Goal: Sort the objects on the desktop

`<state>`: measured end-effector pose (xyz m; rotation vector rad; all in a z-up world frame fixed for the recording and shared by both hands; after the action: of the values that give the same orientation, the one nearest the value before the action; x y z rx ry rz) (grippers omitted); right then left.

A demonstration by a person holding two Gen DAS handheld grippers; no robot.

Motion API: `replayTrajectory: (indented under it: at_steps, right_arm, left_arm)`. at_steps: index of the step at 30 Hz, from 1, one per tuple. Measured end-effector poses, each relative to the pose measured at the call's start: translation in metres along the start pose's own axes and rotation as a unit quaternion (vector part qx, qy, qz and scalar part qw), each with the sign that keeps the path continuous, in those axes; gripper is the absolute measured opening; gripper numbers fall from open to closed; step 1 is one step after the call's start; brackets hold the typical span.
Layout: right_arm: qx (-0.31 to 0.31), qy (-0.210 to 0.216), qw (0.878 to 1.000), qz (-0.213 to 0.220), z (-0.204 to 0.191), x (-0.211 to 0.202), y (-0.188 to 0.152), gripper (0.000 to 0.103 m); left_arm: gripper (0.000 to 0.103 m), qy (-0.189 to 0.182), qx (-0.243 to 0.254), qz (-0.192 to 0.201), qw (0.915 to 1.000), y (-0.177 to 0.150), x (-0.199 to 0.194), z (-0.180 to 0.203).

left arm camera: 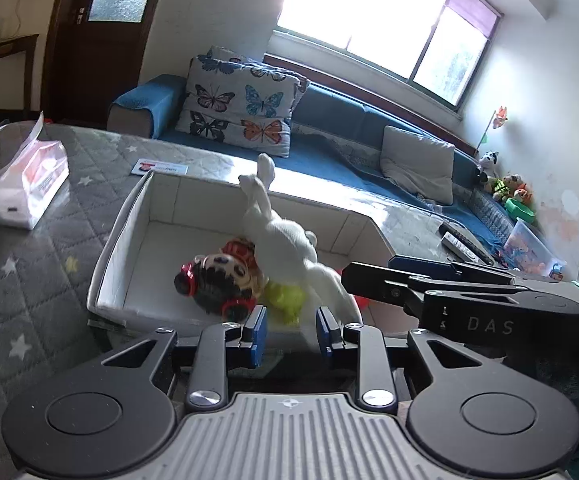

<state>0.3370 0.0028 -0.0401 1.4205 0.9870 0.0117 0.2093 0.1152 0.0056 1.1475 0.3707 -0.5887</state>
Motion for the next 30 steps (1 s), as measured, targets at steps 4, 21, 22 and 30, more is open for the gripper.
replayTrajectory:
  at_steps: [4, 21, 22, 30]
  right_arm:
    - [-0.013, 0.001, 1.0, -0.015, -0.004, 0.003, -0.008, 0.072]
    - [-0.056, -0.146, 0.987, -0.035, 0.032, 0.011, -0.022, 0.078]
    - [-0.05, -0.141, 0.988, -0.033, 0.032, 0.008, -0.021, 0.078]
    - [-0.044, -0.118, 0.992, -0.016, 0.018, -0.014, -0.026, 0.082]
  left_arm:
    - [0.03, 0.004, -0.007, -0.005, 1.0, -0.01, -0.006, 0.001]
    - [0.03, 0.006, -0.023, -0.02, 0.9995, -0.026, -0.005, -0.003]
    - [0.03, 0.007, -0.023, -0.021, 0.9995, -0.026, -0.005, -0.003]
    - [0.03, 0.034, -0.005, -0.024, 0.9991, -0.035, -0.008, 0.003]
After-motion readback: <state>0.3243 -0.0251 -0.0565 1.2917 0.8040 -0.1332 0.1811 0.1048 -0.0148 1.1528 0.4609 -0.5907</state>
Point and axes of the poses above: each gripper's, at about its wrist camera, not at the fingertips, and x roughly the way its jaws point, z to its right, y to its top, the point moved 7 cm from there along x, roughly the way its jaws point, and after that the axes turned 5 degrees about -y, right-handed, at the moved point
